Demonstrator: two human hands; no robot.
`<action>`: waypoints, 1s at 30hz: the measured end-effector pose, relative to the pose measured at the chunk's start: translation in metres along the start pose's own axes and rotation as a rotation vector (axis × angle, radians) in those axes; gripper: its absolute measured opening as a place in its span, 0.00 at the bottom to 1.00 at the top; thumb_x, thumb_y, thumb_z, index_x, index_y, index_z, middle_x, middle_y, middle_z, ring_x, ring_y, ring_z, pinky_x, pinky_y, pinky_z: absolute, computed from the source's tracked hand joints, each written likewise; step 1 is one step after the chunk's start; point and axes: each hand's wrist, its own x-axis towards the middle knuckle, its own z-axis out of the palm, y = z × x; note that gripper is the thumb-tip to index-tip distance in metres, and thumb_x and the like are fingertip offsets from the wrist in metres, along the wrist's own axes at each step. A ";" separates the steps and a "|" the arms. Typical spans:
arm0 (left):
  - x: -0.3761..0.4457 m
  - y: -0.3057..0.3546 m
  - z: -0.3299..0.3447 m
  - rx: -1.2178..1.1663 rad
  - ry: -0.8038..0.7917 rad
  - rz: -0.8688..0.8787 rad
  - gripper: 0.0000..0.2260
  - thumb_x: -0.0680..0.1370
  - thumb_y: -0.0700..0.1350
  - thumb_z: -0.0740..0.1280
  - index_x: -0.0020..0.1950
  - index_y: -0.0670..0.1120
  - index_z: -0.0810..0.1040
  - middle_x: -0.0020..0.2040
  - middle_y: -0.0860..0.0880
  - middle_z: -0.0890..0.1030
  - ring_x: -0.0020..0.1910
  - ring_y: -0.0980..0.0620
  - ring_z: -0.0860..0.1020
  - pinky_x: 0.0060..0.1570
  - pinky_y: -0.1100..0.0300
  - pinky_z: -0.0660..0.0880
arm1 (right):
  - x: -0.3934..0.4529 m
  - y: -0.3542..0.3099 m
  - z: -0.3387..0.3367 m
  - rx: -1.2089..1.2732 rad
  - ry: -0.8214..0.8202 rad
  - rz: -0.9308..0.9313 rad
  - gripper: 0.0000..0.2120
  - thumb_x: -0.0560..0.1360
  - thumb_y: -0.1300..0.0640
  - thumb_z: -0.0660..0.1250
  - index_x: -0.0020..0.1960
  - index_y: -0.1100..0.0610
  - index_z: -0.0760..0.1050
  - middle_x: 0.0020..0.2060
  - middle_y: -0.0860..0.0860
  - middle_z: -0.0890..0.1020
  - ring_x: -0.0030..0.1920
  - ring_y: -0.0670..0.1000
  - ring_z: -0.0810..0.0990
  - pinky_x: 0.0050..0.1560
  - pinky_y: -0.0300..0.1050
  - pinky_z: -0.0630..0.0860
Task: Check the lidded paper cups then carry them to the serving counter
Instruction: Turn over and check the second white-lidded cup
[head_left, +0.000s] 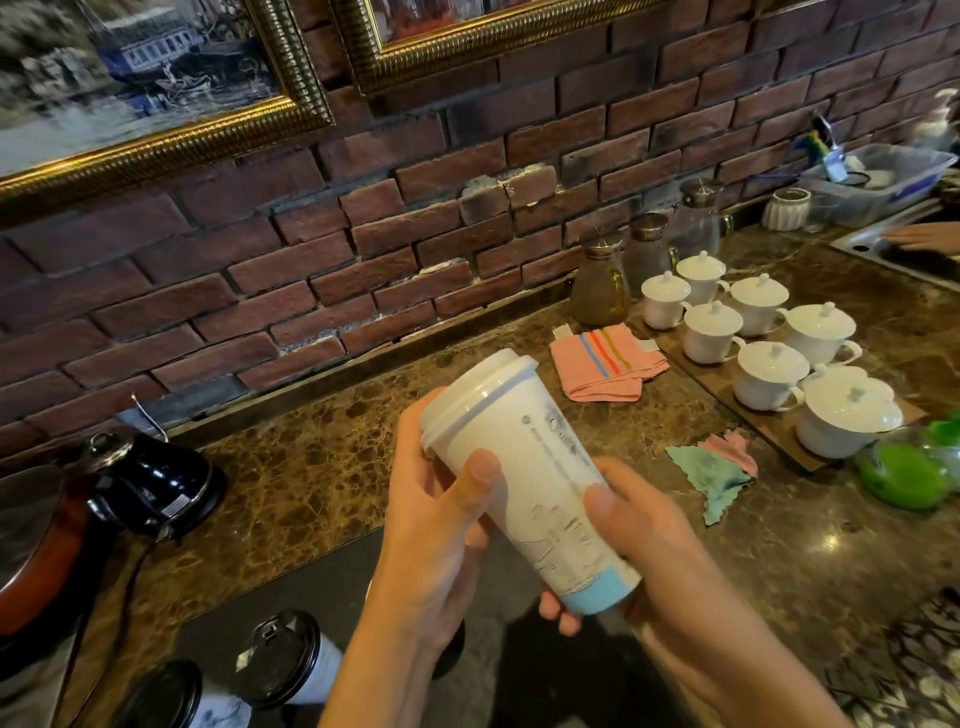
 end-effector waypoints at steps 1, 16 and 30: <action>-0.001 -0.001 -0.001 0.008 -0.001 -0.005 0.33 0.59 0.57 0.84 0.61 0.55 0.77 0.57 0.43 0.81 0.54 0.43 0.82 0.45 0.49 0.82 | 0.000 0.000 0.000 0.129 -0.056 0.056 0.27 0.63 0.37 0.77 0.56 0.49 0.80 0.48 0.61 0.85 0.35 0.60 0.84 0.30 0.47 0.82; 0.005 -0.043 -0.012 0.581 0.157 0.199 0.40 0.65 0.44 0.82 0.70 0.64 0.67 0.68 0.60 0.73 0.68 0.58 0.74 0.63 0.55 0.76 | 0.048 0.007 -0.016 -0.428 0.171 -0.208 0.24 0.75 0.36 0.58 0.67 0.45 0.73 0.57 0.38 0.81 0.55 0.35 0.80 0.48 0.30 0.79; 0.009 -0.133 -0.064 0.581 0.175 -0.122 0.39 0.64 0.58 0.80 0.72 0.60 0.69 0.71 0.54 0.75 0.69 0.59 0.73 0.70 0.53 0.71 | 0.095 0.091 -0.066 -0.312 0.169 -0.058 0.21 0.77 0.45 0.65 0.68 0.48 0.75 0.62 0.46 0.83 0.64 0.48 0.80 0.69 0.58 0.73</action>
